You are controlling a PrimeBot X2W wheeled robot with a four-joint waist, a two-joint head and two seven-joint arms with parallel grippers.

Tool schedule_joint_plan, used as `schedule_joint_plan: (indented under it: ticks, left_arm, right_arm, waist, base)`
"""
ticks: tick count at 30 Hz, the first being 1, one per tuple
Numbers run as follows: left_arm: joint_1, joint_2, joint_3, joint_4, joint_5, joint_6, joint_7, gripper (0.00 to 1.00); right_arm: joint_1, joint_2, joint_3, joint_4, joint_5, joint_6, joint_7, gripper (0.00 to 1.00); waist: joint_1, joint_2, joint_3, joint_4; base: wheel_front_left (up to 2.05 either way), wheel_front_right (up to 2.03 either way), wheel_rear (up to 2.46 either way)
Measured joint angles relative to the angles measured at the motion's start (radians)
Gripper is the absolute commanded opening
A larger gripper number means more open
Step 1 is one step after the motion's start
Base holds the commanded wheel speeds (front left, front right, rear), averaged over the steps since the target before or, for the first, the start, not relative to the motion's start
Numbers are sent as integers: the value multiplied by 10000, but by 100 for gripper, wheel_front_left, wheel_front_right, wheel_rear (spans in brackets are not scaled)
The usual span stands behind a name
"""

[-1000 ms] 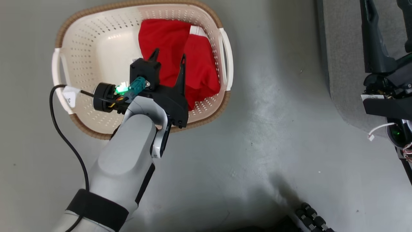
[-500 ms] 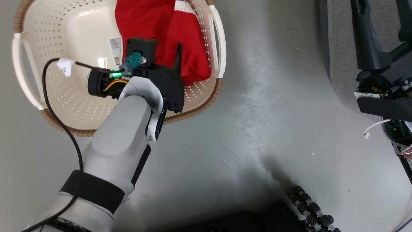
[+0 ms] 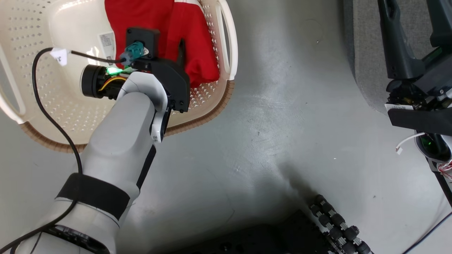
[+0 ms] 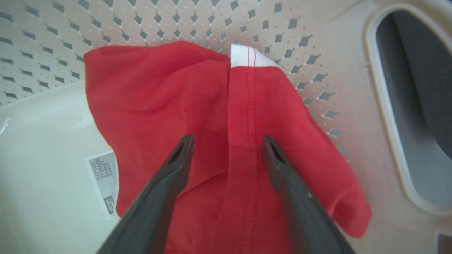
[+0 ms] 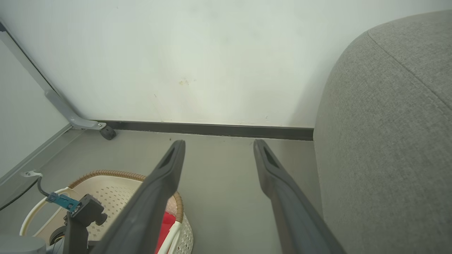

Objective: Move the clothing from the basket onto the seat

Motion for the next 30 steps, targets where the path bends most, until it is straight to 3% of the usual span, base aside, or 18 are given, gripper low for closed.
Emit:
schedule_joint_plan:
  ticks: [28, 29, 30]
  left_arm:
    - [-809, 31, -407, 1195, -667, -276, 1561, 100]
    - [-809, 29, -430, 1193, -677, -274, 1567, 98]
    - [-809, 29, -464, 1191, -681, -274, 1567, 71]
  right_arm:
    - [2, 127, 334, -146, 182, 2, 0, 100]
    - [2, 127, 347, -144, 182, 2, 0, 100]
    - [2, 127, 355, -144, 194, 2, 0, 100]
  waist:
    - [0, 0, 406, -620]
    - [0, -1, 413, -645]
    - [0, -1, 419, -668]
  base:
    - [0, 0, 0]
    - [0, 0, 0]
    - [0, 0, 0]
